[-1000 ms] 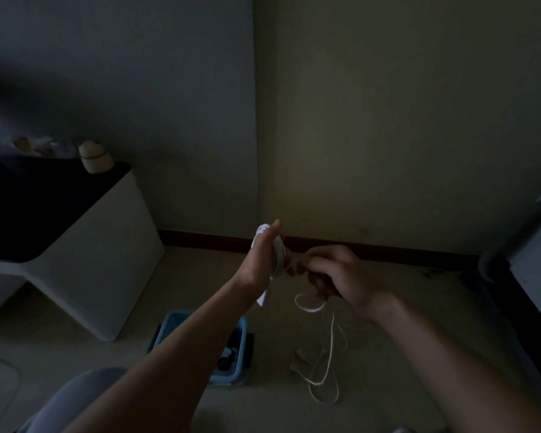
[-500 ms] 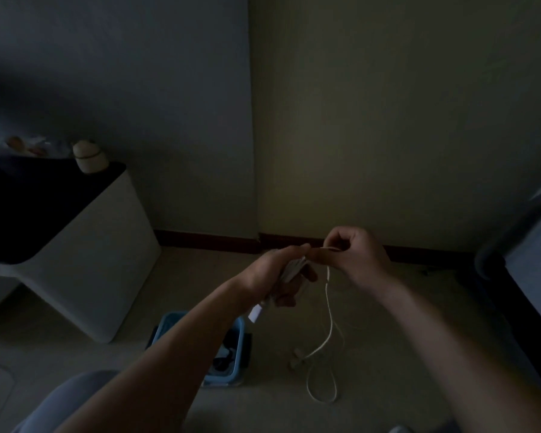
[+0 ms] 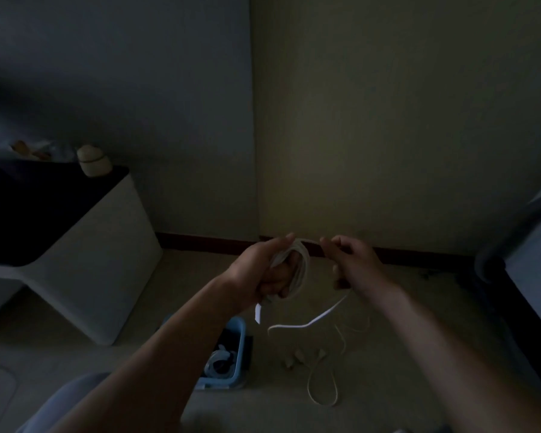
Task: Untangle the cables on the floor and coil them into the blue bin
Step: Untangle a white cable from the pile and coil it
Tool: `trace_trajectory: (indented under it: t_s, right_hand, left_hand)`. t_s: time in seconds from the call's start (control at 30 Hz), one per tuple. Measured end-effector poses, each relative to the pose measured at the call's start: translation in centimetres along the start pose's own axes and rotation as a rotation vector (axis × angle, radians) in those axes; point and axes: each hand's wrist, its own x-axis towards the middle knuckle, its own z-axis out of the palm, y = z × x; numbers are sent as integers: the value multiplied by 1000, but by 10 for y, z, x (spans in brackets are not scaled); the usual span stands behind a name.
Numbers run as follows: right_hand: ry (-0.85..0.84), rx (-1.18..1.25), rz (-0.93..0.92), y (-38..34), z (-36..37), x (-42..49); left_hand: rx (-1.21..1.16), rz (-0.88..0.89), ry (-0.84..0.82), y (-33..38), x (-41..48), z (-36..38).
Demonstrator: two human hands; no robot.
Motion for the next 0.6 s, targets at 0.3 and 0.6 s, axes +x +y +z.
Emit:
trace_trajectory:
  t_s: [0.3,0.6]
  right_hand:
    - [-7,21,7,1,2,-2]
    - [-190,-129,-46,4,21,-9]
  left_hand:
    - [-215,58,34,4,4,-3]
    - [-468,122,71,9,-2,7]
